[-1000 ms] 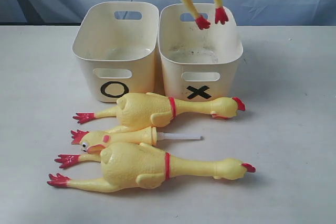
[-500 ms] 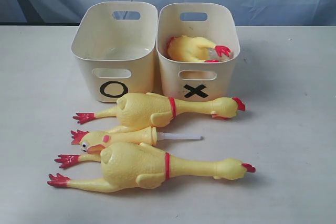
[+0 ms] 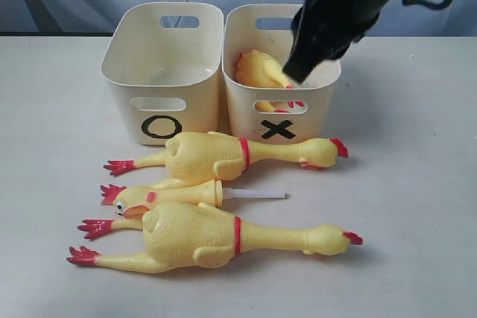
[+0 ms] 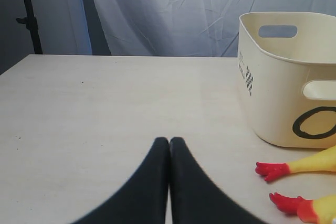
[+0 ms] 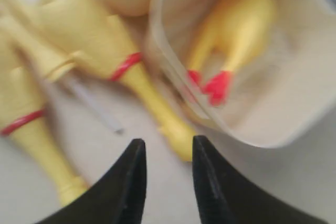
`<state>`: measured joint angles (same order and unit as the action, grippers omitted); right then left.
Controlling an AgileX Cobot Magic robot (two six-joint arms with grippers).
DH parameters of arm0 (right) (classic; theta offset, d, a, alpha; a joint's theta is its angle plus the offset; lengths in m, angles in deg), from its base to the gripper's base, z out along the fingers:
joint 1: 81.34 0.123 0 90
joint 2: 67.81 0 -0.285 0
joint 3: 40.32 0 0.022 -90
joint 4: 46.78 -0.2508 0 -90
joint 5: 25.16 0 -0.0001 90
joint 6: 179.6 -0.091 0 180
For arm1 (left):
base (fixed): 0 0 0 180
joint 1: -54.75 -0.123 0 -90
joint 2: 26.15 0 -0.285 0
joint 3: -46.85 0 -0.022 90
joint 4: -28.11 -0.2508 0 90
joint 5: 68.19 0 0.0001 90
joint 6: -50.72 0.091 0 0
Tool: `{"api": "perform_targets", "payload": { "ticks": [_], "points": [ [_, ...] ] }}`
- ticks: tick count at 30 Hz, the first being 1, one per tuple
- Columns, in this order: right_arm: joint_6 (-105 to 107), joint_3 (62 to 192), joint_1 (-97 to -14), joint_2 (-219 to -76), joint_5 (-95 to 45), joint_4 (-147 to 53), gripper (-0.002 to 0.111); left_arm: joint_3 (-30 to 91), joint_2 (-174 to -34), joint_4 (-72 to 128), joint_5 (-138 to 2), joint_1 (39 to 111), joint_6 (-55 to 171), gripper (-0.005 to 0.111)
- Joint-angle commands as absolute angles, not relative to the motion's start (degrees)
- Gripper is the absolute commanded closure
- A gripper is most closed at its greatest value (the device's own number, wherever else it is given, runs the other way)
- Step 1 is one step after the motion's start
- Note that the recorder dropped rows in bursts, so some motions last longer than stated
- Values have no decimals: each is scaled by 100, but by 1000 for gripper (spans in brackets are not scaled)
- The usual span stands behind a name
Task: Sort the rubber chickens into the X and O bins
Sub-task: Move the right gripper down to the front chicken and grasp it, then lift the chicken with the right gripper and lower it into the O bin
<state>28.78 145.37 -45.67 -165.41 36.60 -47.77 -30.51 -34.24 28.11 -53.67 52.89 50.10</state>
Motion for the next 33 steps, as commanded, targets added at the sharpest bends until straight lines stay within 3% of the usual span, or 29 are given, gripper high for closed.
{"api": "perform_targets", "payload": {
  "ticks": [1, 8, 13, 20, 26, 33],
  "points": [
    [4068, 14549, -4585, -16860, 3967, -6501, 75, -3037, -3394, 2811, -5444, 5310, 4985, 107],
    [4079, 14549, -4585, -17773, 3910, -6986, 61, -3037, -3394, 2811, -5444, 5310, 4985, 107],
    [4460, 14549, -4469, -18387, 4480, -7514, 60, -3037, -3394, 2811, -5444, 5310, 4985, 107],
    [4705, 14549, -3704, -18880, 4480, -6897, 60, -3037, -3394, 2811, -5444, 5310, 4985, 107],
    [4692, 14549, -3110, -19123, 4308, -6911, 38, -3037, -3394, 2811, -5444, 5310, 4985, 107],
    [3920, 14549, -2704, -19457, 4164, -5358, 42, -3037, -3394, 2811, -5444, 5310, 4985, 107]
  ]
}}
